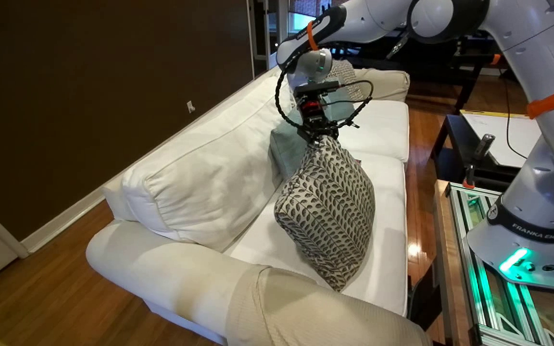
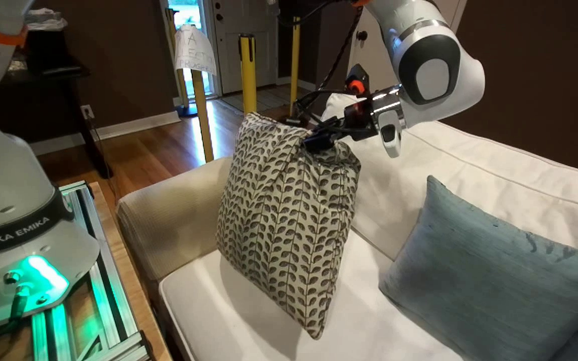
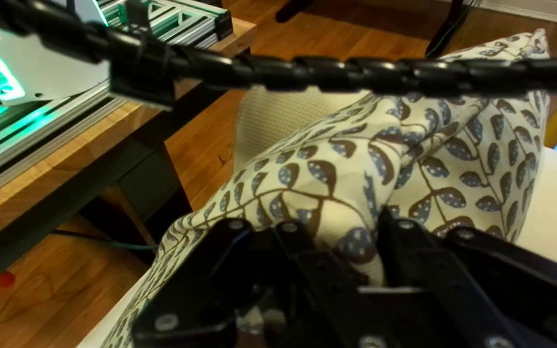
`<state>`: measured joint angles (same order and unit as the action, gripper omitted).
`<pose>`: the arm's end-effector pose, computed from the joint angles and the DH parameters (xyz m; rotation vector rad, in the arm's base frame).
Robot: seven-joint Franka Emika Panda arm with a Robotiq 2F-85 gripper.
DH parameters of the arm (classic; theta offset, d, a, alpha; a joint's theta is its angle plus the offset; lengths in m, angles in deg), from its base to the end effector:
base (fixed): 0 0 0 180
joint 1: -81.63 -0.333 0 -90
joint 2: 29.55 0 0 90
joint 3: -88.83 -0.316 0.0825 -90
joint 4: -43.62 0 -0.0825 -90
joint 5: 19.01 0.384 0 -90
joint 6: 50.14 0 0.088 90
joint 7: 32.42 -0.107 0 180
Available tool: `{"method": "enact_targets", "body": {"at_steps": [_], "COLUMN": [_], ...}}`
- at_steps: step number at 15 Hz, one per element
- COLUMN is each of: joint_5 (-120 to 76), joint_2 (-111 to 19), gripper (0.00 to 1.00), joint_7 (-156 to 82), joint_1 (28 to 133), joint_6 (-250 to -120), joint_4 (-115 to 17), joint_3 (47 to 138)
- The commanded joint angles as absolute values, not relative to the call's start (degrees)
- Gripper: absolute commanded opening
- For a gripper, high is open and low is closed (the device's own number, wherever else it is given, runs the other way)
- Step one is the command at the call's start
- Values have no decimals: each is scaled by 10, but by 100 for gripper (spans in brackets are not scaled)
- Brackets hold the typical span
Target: Pick up the beige and black pillow on the far left and lay it on the couch, pick up the blue pillow and stack it on the lying beige and black pillow
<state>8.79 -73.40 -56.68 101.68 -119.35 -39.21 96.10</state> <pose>0.5664 -0.2110 0.2184 -2.1196 1.1417 1.2861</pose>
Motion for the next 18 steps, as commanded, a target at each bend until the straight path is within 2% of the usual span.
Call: {"method": "enact_targets", "body": {"at_steps": [1,16,17,18], "joint_5": [110,153,153,154], "joint_2": [-702,-754,-755,-756], "gripper": [4,4,41,42], "joint_7": [-559,-582,-582,-582], "joint_1": [1008,1005,1003,1003], "joint_6": [-1170,-1333,-1350,-1364], "joint_4": [-461,-503,-502,-500], "joint_3": [983,1016,1017,1016]}}
